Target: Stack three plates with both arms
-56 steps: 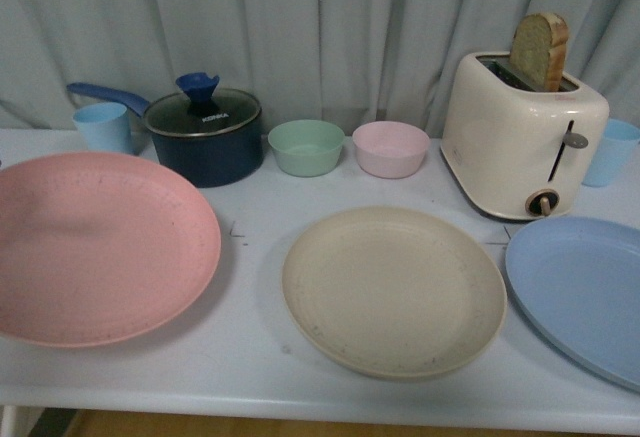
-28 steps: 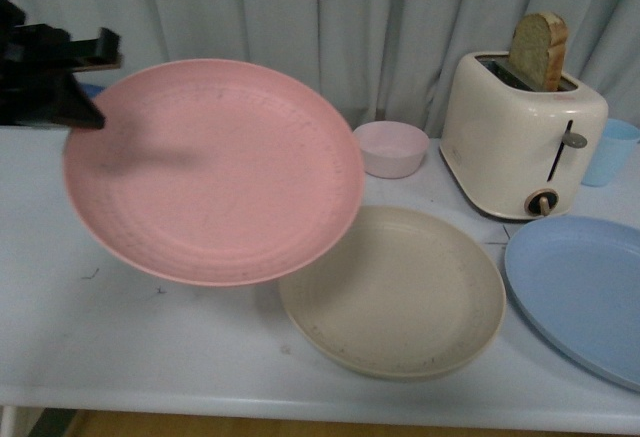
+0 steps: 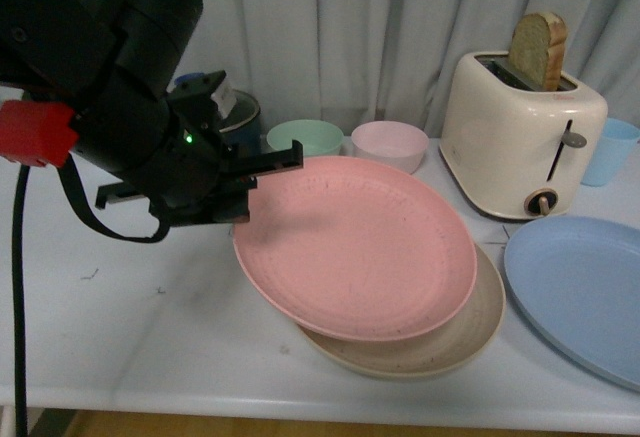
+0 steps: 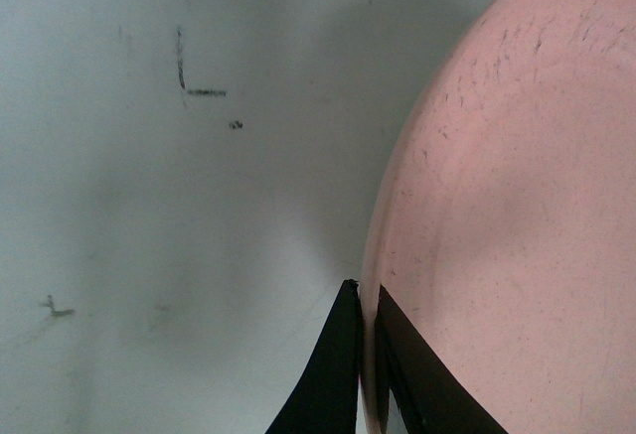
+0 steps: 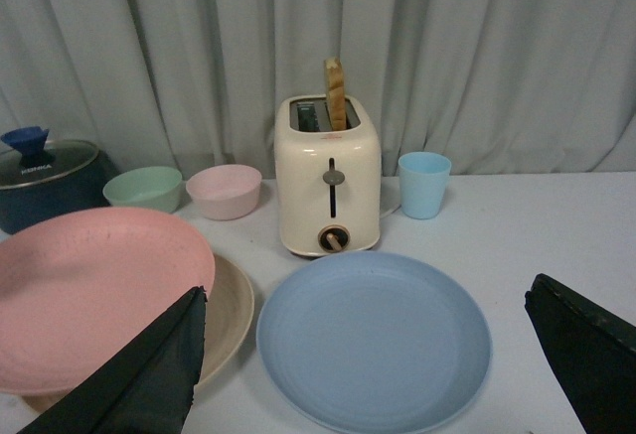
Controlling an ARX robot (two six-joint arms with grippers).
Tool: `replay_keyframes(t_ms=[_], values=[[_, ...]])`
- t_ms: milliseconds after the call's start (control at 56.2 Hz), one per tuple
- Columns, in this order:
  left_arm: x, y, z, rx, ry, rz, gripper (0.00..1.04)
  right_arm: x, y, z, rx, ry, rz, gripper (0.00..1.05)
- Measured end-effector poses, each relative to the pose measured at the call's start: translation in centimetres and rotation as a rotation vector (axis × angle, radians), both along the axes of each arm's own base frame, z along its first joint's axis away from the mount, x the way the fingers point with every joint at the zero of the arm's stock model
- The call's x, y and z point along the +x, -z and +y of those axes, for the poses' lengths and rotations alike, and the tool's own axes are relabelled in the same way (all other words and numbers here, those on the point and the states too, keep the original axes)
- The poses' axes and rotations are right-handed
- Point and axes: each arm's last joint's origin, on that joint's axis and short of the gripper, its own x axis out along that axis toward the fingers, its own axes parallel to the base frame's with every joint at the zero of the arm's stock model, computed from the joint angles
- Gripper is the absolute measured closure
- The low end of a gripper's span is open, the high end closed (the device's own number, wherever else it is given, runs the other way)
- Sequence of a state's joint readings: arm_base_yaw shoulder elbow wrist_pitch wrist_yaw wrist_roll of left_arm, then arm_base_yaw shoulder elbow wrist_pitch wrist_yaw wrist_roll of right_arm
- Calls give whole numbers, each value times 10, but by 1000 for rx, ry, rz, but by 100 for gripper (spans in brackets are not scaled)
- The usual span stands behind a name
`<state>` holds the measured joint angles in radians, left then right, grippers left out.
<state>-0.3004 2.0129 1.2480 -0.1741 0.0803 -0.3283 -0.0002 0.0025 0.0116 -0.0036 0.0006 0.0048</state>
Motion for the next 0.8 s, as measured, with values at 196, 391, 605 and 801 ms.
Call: replay_keyframes(t_ms=[196, 391, 605, 801], values=[[5, 25, -8, 16, -15, 67, 102, 0, 0, 0, 0, 0, 0, 6], [10, 32, -21, -1, -14, 82, 94, 0, 0, 0, 0, 0, 0, 6], [2, 20, -27, -1, 11, 25, 38, 0, 0, 0, 0, 0, 0, 6], [-56, -86, 1, 37, 51, -460, 7, 0, 0, 0, 0, 0, 0, 6]])
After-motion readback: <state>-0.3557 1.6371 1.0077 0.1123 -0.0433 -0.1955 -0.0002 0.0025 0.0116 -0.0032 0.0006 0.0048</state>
